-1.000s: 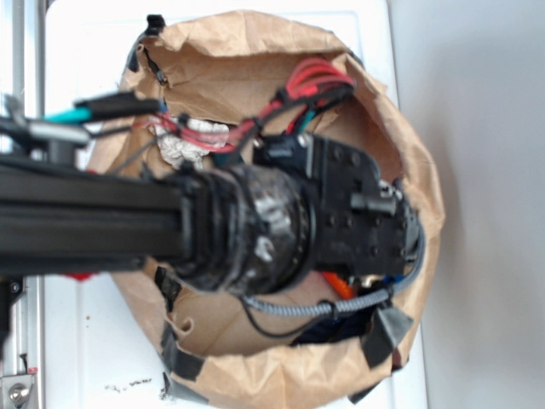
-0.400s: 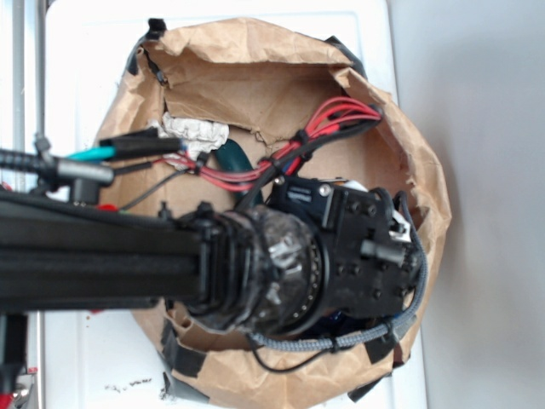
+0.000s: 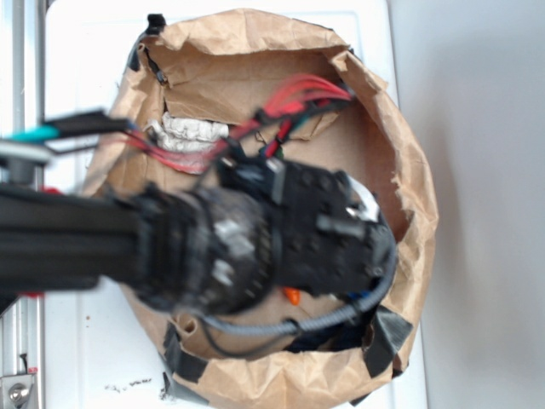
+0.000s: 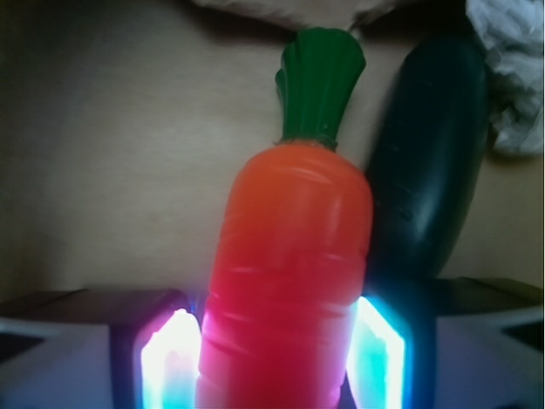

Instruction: Grab the carrot.

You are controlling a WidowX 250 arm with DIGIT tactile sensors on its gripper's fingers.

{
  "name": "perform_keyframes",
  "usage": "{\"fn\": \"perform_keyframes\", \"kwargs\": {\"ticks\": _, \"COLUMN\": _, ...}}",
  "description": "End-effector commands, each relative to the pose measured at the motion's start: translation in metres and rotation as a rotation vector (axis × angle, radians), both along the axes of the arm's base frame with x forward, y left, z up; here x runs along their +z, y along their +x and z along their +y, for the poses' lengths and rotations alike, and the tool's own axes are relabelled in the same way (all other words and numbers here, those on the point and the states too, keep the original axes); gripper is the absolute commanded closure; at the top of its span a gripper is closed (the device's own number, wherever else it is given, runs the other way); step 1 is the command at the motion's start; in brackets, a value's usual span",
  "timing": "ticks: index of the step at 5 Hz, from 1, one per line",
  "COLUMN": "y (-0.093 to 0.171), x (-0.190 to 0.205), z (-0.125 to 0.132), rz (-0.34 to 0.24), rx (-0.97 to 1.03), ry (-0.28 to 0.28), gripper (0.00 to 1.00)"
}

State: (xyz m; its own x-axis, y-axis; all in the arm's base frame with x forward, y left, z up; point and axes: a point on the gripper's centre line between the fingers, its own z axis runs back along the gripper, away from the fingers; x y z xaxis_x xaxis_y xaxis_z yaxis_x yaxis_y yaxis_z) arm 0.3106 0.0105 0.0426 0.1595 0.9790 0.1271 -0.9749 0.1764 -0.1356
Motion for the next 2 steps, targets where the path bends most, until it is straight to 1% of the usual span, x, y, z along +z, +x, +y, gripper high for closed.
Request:
{"fn": "perform_keyframes", "kwargs": {"ticks": 1, "y": -0.015, "x": 0.051, "z": 0.028, "rz": -0.117, "rx": -0.144, "ry": -0.006, "gripper": 1.0}}
{"fn": "perform_keyframes", "kwargs": {"ticks": 2, "y": -0.013, "x": 0.065, "z": 0.036, "rz": -0.099, "rx": -0.348, "ry": 0.04, "gripper": 1.0}}
